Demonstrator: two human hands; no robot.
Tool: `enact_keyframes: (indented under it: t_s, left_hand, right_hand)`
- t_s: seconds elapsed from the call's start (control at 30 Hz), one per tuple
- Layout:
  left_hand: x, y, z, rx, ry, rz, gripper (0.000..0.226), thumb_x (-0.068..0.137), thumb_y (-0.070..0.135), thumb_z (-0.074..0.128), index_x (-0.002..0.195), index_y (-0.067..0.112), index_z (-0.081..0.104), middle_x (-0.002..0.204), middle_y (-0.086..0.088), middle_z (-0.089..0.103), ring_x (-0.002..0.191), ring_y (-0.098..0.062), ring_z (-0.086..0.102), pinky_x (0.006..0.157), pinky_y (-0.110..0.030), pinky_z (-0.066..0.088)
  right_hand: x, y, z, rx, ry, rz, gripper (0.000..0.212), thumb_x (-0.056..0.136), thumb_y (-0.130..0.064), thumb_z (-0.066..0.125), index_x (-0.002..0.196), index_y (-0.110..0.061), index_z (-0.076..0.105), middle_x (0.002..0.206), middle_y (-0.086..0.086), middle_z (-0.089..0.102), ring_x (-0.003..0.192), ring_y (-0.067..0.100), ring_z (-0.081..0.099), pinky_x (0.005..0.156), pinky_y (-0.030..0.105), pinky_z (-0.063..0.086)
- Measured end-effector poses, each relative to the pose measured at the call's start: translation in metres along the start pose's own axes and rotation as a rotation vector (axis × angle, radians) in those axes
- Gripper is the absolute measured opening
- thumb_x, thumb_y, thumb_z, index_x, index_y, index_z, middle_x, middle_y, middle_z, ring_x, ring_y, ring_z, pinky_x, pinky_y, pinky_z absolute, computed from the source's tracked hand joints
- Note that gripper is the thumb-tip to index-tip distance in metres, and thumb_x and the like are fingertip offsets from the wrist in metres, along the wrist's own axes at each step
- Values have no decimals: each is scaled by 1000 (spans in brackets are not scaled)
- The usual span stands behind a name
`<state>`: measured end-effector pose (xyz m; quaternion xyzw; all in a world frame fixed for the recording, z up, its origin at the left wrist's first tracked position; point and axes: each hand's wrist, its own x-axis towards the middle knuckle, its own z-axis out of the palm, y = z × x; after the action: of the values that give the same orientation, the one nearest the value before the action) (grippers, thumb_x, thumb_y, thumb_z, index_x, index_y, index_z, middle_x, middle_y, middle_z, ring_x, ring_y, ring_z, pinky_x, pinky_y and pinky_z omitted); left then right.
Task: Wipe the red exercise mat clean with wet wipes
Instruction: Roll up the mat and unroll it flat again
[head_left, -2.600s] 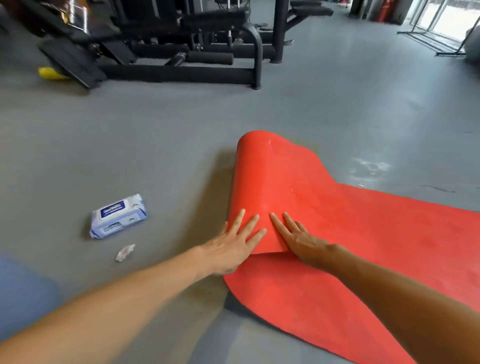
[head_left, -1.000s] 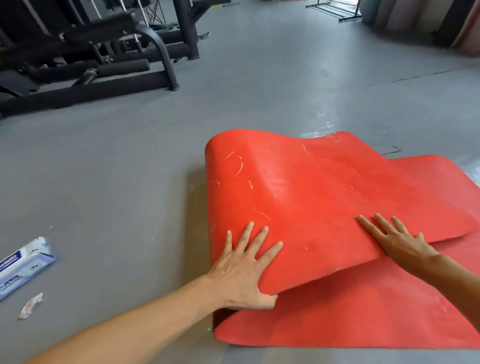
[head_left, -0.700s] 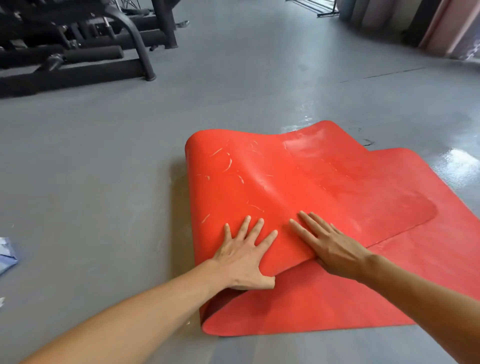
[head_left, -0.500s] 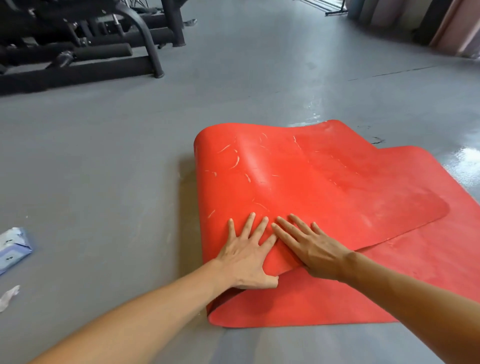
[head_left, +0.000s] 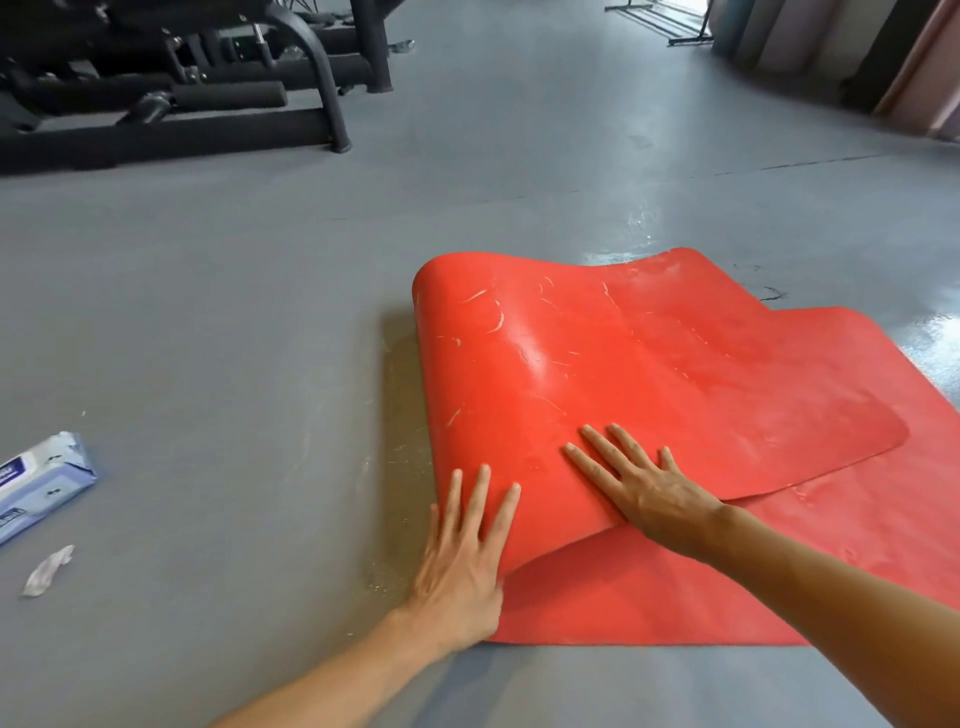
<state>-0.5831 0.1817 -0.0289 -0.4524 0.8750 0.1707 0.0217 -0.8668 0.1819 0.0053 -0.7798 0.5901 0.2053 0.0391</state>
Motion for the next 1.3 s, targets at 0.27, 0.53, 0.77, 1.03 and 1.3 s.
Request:
enact_keyframes:
  t_s: [0.27,0.53,0.77,1.03,1.3]
  left_hand:
    - [-21,-28,-13,13,-76,-48,125,82,-22,42,151,42,-40,149,-6,-60,149,-39,-36,81,-27,53]
    - [-12,-93,-57,4,-9,87,124,81,-28,40,157,40,-31,153,-2,-57,146,-38,-42,85,-29,59]
    - [-37,-187,-117,203,-7,57,122,78,-31,37,162,35,-23,159,-7,-50,148,-37,-41,79,-33,56]
    - [-123,-293,-164,388,-125,-136,120,69,-25,21,161,36,-24,164,-6,-43,153,-29,-34,104,-44,54]
    - [-125,-286,-153,343,-245,-213,117,84,-22,38,158,41,-27,162,0,-43,151,-21,-36,115,-39,37]
  right_hand:
    - [14,-30,-33,-15,-46,-30,103,94,11,30,147,-40,-42,163,3,-37,155,38,-17,111,65,37]
    - [56,-53,-59,47,-72,-36,97,97,11,25,147,-38,-42,163,0,-38,156,34,-16,114,64,35]
    - [127,-122,-91,123,-70,-148,93,101,5,26,149,-40,-39,165,-1,-33,157,31,-11,117,63,31]
    - [213,-255,-128,47,-40,-306,88,102,4,25,151,-34,-37,167,7,-30,157,37,-9,110,70,34]
    - [195,-261,-133,-61,30,-121,81,105,3,25,153,-29,-32,168,12,-24,156,43,-9,106,74,33]
